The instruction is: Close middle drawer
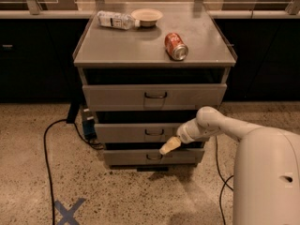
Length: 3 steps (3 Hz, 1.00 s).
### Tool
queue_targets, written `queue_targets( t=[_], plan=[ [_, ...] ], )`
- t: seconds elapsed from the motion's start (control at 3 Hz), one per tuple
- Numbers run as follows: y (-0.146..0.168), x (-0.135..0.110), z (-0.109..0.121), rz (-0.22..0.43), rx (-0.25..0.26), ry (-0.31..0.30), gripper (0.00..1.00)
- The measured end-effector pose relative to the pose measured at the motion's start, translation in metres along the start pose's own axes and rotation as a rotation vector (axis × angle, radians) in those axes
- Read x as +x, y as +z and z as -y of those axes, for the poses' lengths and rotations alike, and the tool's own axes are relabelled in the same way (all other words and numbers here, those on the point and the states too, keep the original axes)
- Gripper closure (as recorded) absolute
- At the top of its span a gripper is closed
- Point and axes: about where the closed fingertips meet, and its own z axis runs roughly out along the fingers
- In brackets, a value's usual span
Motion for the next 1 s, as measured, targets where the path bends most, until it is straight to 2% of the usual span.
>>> queue_targets(
  t=[0.33, 0.67, 1.0],
  plan=[
    [0.006, -0.003, 0.009, -0.004, -0.016, 0.009, 0.0],
    [0.022, 0.004, 0.005, -0.021, -0.058, 0.007, 0.0],
    [0.022, -0.002, 0.013, -0.016, -0.063, 0.004, 0.0]
  ],
)
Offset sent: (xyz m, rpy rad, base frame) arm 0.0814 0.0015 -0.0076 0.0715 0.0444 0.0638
